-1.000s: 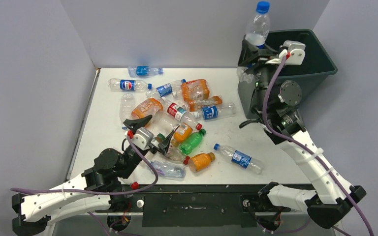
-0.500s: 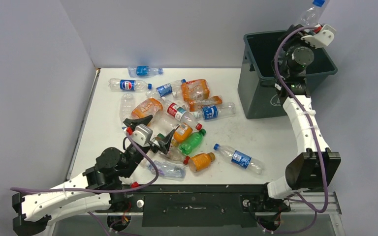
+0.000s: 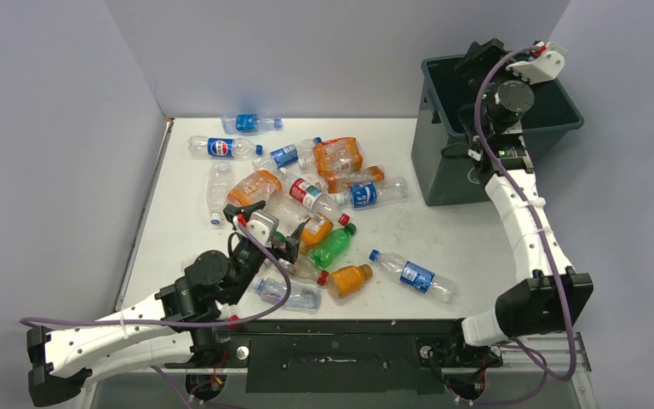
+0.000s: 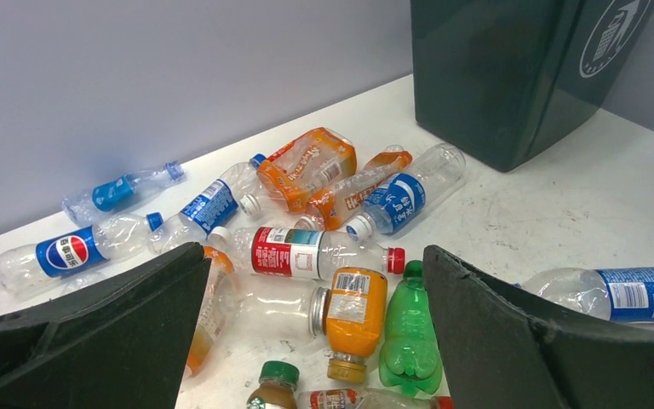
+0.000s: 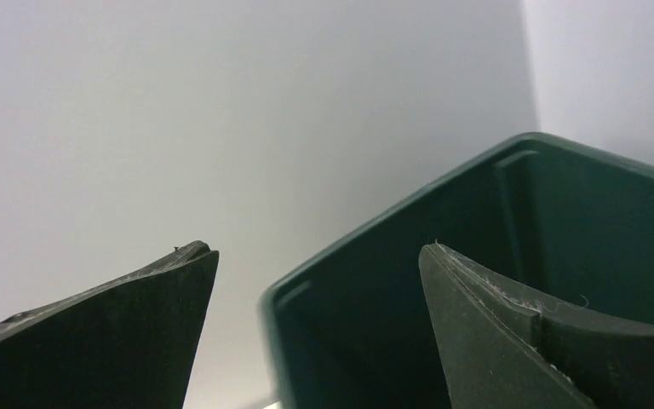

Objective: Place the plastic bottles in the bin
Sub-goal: Place the plastic bottle in the trash bin, then pick up the plastic bottle at the center of the board, then place the plastic bottle in the trash bin, then pick up the plastic bottle from the corner of the board.

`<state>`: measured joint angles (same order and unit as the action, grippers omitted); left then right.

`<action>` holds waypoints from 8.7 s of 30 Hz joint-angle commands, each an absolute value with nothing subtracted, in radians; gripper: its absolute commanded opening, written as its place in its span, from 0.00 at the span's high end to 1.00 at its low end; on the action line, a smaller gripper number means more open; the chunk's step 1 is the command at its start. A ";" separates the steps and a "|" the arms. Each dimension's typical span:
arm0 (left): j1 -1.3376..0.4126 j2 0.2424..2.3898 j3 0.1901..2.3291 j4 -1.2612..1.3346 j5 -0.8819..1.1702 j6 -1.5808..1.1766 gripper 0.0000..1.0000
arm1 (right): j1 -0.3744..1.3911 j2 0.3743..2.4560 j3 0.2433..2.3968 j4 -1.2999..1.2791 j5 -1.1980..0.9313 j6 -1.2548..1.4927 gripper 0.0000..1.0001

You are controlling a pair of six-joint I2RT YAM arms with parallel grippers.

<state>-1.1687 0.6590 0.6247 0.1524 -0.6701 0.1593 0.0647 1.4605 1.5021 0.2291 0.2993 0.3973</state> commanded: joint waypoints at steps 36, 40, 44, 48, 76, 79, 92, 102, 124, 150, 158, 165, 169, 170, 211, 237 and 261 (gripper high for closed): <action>-1.232 0.927 0.883 -0.367 -0.206 0.123 0.04 | 0.643 1.141 0.846 -0.639 0.099 0.374 0.10; -1.234 0.972 0.895 -0.384 -0.191 0.121 0.04 | 0.662 1.185 0.823 -0.647 0.119 0.389 0.10; -1.244 0.988 0.896 -0.382 -0.176 0.120 0.04 | 0.667 1.263 0.827 -0.622 0.181 0.398 0.10; -1.255 0.985 0.892 -0.379 -0.182 0.120 0.04 | 0.671 1.318 0.831 -0.581 0.193 0.388 0.10; -1.272 0.975 0.867 -0.334 -0.224 0.129 0.03 | 0.632 1.410 0.831 -0.421 0.183 0.368 0.65; -1.272 0.966 0.863 -0.319 -0.246 0.129 0.03 | 0.629 1.384 0.862 -0.429 0.180 0.361 0.78; -1.271 0.872 0.813 -0.146 -0.378 0.073 0.04 | 0.626 1.204 0.990 -0.442 0.154 0.415 0.95; -1.231 0.778 0.740 0.174 -0.201 -0.175 0.04 | 0.617 0.967 0.920 0.009 -0.200 0.599 0.95; -0.879 0.952 0.804 0.207 0.376 -0.421 0.03 | 0.615 0.910 0.778 0.592 -0.414 0.884 0.95; -0.879 0.803 0.715 0.154 0.244 -0.119 1.00 | 0.633 0.968 1.075 0.100 -0.437 0.618 0.25; -0.879 0.824 0.706 0.186 0.255 -0.160 1.00 | 0.671 1.034 1.100 0.089 -0.457 0.619 0.39; -0.879 0.813 0.700 0.186 0.226 -0.170 1.00 | 0.677 1.045 1.082 0.109 -0.483 0.648 0.22; -0.879 0.804 0.693 0.190 0.217 -0.171 1.00 | 0.678 1.047 1.069 0.098 -0.483 0.644 0.23; -0.879 0.804 0.693 0.190 0.215 -0.173 1.00 | 0.678 1.050 1.067 0.098 -0.490 0.646 0.25; -0.968 0.663 0.676 0.087 -0.197 -0.098 0.04 | 0.339 1.256 1.610 0.410 0.746 -0.036 0.95; -1.027 0.679 0.687 0.039 -0.383 -0.074 0.04 | 0.208 1.347 1.588 0.150 0.407 0.381 0.10; -1.065 0.755 0.720 -0.044 -0.414 -0.006 0.04 | 0.541 0.956 0.605 -0.067 -0.202 0.664 0.08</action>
<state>-1.0538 0.7238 0.6548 -0.0101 -0.4618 -0.0174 0.5343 1.0496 0.6937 -0.0776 -0.1665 0.5720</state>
